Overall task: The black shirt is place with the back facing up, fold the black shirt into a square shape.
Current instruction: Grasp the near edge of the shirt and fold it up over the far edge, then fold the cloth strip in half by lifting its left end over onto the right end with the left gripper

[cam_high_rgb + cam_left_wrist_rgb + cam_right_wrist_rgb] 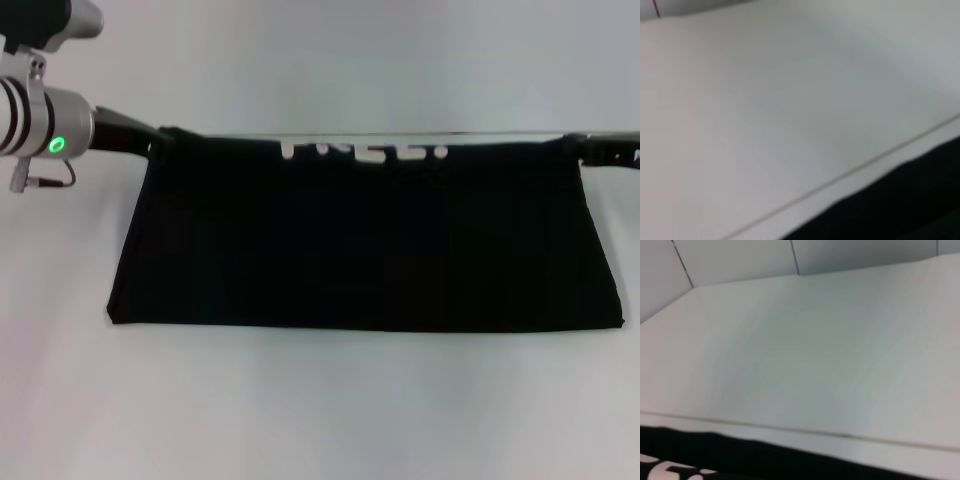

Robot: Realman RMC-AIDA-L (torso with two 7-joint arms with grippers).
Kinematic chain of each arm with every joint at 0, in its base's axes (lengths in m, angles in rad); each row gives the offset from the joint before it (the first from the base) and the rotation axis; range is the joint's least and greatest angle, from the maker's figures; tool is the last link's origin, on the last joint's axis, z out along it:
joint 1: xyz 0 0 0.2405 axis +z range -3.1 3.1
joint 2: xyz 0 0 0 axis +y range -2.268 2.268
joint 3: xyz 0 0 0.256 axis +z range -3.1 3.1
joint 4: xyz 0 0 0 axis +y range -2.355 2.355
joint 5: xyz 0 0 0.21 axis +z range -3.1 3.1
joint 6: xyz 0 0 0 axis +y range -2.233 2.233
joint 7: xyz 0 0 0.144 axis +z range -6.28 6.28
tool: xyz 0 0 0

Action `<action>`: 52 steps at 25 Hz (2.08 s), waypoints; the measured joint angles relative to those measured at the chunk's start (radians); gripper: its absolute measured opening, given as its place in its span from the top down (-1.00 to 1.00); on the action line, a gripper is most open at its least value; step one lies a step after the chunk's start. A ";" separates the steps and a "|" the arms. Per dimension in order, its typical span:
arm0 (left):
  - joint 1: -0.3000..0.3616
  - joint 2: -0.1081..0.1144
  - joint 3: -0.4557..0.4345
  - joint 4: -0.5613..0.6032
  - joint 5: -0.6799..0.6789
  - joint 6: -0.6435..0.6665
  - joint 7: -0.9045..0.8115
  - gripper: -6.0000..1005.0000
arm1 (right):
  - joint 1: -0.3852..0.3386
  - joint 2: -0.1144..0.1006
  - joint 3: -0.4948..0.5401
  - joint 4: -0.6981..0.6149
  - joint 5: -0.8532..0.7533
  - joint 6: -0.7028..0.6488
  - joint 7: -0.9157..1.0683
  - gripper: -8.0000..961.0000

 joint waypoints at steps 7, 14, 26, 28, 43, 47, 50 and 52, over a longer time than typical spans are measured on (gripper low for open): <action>-0.024 0.001 0.004 0.010 -0.001 -0.042 -0.013 0.90 | 0.026 -0.011 0.000 -0.017 0.000 0.020 0.014 0.98; -0.031 -0.023 0.005 -0.044 -0.001 -0.180 -0.005 0.89 | 0.043 0.010 -0.001 -0.005 0.000 0.109 0.022 0.98; -0.044 -0.068 0.041 -0.173 -0.001 -0.423 0.046 0.88 | 0.077 0.052 -0.022 0.074 0.000 0.277 0.008 0.98; -0.048 -0.076 0.058 -0.177 -0.001 -0.441 0.046 0.88 | 0.078 0.058 -0.024 0.074 0.000 0.281 0.012 0.98; -0.042 -0.073 0.044 -0.208 -0.004 -0.568 -0.019 0.46 | 0.056 0.050 -0.019 0.043 0.012 0.311 0.057 0.43; -0.033 -0.063 0.020 -0.194 -0.003 -0.544 -0.060 0.18 | 0.037 0.029 -0.025 0.023 0.012 0.222 0.114 0.06; -0.010 -0.044 0.008 -0.157 0.003 -0.424 -0.128 -0.19 | 0.008 0.009 -0.025 -0.009 0.013 0.079 0.163 -0.17; 0.011 -0.035 0.007 -0.115 0.004 -0.312 -0.171 -0.46 | -0.015 -0.001 -0.025 -0.035 0.012 -0.013 0.196 -0.33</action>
